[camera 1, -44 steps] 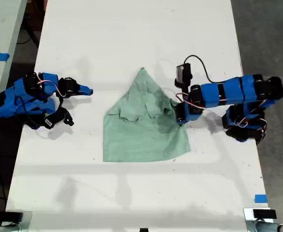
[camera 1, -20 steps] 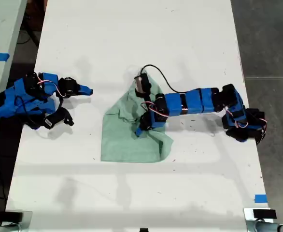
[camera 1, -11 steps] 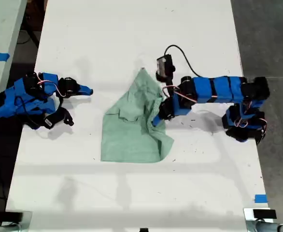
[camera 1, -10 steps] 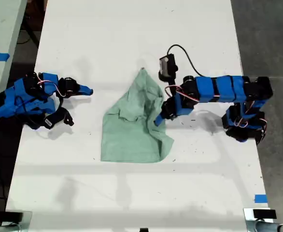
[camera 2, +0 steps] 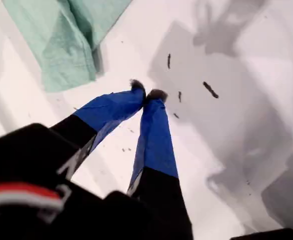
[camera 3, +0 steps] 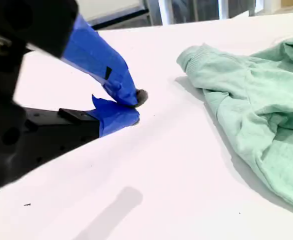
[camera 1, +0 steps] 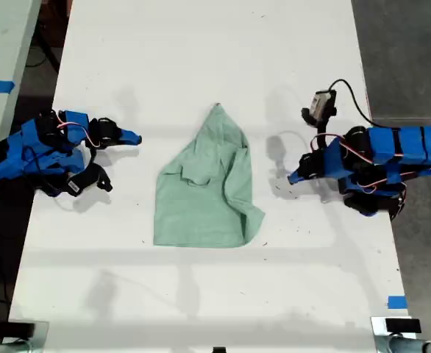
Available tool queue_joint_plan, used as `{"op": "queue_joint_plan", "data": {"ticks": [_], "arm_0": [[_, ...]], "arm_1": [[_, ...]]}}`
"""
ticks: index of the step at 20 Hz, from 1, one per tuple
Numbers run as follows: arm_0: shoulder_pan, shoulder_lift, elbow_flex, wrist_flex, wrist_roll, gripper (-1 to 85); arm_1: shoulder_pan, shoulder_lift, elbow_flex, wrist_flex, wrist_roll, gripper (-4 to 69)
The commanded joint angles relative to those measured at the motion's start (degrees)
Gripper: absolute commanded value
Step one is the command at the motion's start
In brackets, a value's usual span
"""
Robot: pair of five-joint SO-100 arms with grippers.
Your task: Fold t shirt
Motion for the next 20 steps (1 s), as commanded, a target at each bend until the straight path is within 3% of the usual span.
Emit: {"op": "queue_joint_plan", "data": {"ticks": [1, 4, 7, 20], "arm_0": [[0.0, 0.4, -1.0, -0.9, 1.1, -0.2], [0.1, 0.4, -1.0, -0.9, 1.1, -0.2], [0.1, 0.4, -1.0, -0.9, 1.1, -0.2], [0.5, 0.4, -0.9, -0.9, 1.1, -0.2]], "arm_1": [[1.4, 17.5, 10.5, -0.9, -2.5, 1.5], [4.4, 33.0, 18.1, 6.1, -6.7, 1.5], [5.3, 33.0, 24.6, 1.6, -10.9, 1.5], [8.2, 33.1, 25.0, 3.0, -9.2, 1.5]]}}
